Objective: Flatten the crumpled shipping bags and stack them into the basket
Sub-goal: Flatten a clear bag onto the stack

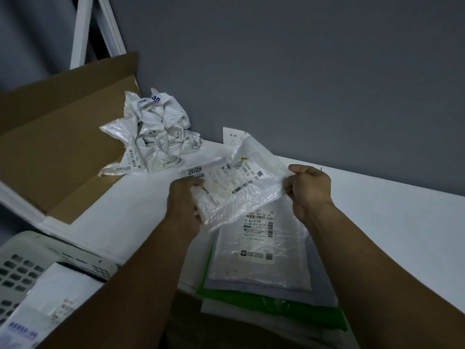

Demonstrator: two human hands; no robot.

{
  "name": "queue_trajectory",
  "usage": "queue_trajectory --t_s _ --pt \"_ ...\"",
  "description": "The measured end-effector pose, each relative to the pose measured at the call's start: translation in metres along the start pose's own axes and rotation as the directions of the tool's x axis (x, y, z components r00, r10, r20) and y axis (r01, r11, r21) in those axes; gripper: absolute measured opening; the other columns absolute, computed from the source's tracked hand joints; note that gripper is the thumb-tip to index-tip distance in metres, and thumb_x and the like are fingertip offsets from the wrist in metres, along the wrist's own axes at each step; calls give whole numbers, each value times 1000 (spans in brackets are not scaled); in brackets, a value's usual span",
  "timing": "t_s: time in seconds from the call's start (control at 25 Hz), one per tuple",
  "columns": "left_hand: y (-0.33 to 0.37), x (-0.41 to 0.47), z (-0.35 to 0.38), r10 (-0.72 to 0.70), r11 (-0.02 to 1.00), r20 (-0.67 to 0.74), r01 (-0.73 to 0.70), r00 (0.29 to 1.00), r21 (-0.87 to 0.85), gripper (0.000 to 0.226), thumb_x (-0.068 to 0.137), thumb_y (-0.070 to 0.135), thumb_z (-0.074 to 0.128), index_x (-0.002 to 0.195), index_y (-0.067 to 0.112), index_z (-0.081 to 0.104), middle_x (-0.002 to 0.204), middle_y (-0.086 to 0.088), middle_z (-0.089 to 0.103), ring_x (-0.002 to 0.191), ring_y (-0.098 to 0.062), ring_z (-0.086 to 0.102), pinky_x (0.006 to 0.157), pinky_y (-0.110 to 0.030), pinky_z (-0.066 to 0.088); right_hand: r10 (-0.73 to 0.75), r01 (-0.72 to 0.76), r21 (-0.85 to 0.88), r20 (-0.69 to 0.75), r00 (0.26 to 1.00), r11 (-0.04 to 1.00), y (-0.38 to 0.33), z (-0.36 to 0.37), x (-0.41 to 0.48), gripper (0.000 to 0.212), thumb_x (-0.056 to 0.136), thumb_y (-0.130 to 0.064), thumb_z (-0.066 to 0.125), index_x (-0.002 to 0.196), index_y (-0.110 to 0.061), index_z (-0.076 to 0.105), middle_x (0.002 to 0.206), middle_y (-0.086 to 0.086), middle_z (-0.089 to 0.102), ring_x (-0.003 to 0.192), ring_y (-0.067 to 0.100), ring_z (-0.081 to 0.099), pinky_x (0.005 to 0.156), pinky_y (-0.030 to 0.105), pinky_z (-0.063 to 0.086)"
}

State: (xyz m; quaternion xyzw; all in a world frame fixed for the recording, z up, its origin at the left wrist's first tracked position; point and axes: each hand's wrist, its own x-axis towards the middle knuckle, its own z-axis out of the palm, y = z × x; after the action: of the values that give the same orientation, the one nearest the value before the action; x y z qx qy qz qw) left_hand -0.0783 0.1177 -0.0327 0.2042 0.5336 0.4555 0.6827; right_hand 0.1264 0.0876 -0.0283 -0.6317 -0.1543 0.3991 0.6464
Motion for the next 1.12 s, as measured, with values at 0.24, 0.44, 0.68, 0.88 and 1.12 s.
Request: queue_trajectory --t_s 0.24,0.44,0.68,0.88,1.12 --pt "-1 13 -4 187 980 -117 -177 975 95 15 85 8 73 100 8 71 99 -13 74 87 -28 72 76 -40 59 57 -32 -325 66 996 945 -9 -10 0 15 75 -19 60 84 -8 58 85 7 59 77 26 51 73 38 43" --pt "-4 7 2 167 972 18 -168 986 166 17 83 5 73 100 6 73 96 -14 75 87 -29 73 74 -40 59 -54 165 -506 226 973 847 -6 -3 -3 45 98 -47 57 87 -4 64 75 5 61 70 23 56 70 33 45" --pt "-12 11 -2 183 961 -76 -162 980 225 11 86 14 75 92 6 71 93 -13 73 84 -27 71 71 -34 59 -220 240 -591 106 970 770 3 -11 12 32 101 -35 53 78 -12 53 76 4 59 77 28 57 79 39 48" --pt "-10 7 -2 79 993 -79 -72 994 89 2 88 8 71 86 8 70 75 -8 72 63 -20 68 58 -29 55 -254 251 -767 119 960 591 2 -11 9 53 93 -64 46 100 -13 56 94 2 64 88 26 61 85 43 51" --pt "-13 8 -6 116 992 6 -115 993 -50 11 89 -6 61 89 3 68 85 -12 72 70 -22 71 63 -34 61 111 -122 145 80 991 982 -6 -12 -2 21 89 -20 75 95 -2 66 96 16 74 86 30 74 78 46 63"
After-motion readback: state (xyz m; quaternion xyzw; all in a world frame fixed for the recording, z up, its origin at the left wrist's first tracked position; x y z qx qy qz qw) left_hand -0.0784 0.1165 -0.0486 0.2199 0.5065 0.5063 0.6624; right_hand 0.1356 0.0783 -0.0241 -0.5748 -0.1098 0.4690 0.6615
